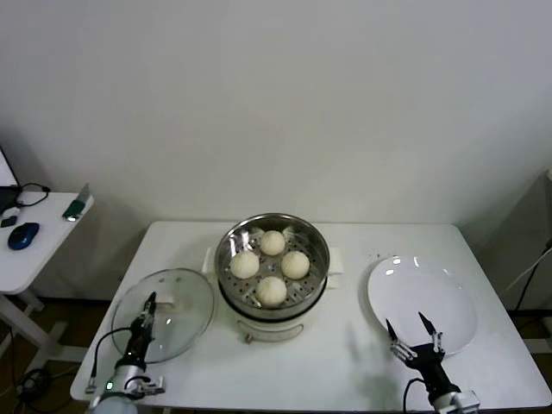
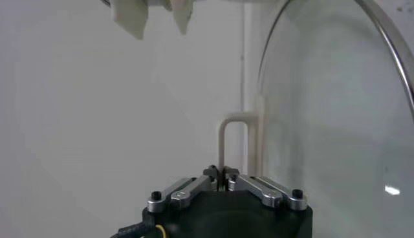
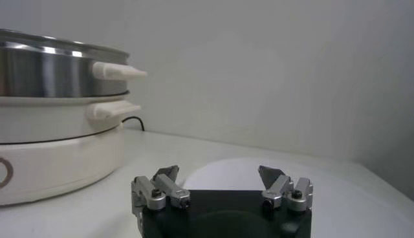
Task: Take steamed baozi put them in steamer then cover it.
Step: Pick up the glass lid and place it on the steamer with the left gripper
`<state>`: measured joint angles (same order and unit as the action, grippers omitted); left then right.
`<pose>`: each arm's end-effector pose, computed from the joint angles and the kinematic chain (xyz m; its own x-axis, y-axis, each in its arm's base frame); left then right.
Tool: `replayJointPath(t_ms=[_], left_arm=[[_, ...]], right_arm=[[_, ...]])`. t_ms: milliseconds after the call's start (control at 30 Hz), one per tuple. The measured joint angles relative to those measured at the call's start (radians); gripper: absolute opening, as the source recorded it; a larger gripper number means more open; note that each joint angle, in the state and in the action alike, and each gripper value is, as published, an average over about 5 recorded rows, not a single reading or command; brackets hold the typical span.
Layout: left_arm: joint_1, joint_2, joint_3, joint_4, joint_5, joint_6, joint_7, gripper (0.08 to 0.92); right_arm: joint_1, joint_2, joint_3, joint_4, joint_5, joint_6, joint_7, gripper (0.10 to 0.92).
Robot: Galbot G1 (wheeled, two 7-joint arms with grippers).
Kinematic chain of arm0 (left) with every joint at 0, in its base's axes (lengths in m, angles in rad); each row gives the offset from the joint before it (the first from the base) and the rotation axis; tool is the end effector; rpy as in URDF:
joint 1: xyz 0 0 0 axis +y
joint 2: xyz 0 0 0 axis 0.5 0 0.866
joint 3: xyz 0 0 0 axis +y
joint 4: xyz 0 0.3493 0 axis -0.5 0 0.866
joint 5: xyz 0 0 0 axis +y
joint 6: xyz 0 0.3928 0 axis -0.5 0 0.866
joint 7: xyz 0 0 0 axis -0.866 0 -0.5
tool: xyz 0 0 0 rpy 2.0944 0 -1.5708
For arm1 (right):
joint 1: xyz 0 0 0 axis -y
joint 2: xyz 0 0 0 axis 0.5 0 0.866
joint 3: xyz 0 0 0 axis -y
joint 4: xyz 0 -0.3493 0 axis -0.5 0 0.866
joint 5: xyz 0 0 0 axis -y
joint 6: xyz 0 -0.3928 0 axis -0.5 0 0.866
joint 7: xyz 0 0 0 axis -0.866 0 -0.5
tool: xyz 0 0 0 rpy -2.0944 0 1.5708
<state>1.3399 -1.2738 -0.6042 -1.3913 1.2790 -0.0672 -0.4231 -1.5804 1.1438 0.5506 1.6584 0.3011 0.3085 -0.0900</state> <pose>0.2557 0.1525 -0.4864 -0.9980 -0.0605 0.0173 0.0182 -0.0146 0.9997 0.1934 -0.1401 -0.4419 -0.9798 -0.1385 0.1446 -0.1532 0.9835 -0.0965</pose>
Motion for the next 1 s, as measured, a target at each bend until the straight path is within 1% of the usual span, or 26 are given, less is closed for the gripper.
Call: replayJointPath(t_ms=[167,333,767,1000], left_arm=[[0.012,0.022,-0.009,-0.047,-0.042,0.015,0.025,0.137],[0.026,0.067,-0.026,-0.132,-0.113,0.050,0.074,0.137],[0.004,0.243,-0.038,-0.396,-0.325,0.224,0.292,0.137],[-0.032,0.299,0.022,-0.527,-0.365,0.328,0.396,0.137]], right_arm=[[0.000,0.000,0.003,0.000,-0.009,-0.006,0.006,0.823],[0.004,-0.001,0.006,0.001,-0.019,-0.015,0.014,0.823],[0.009,0.001,0.009,-0.001,-0.040,-0.027,0.018,0.823],[0.018,0.001,0.010,-0.004,-0.045,-0.028,0.018,0.823]])
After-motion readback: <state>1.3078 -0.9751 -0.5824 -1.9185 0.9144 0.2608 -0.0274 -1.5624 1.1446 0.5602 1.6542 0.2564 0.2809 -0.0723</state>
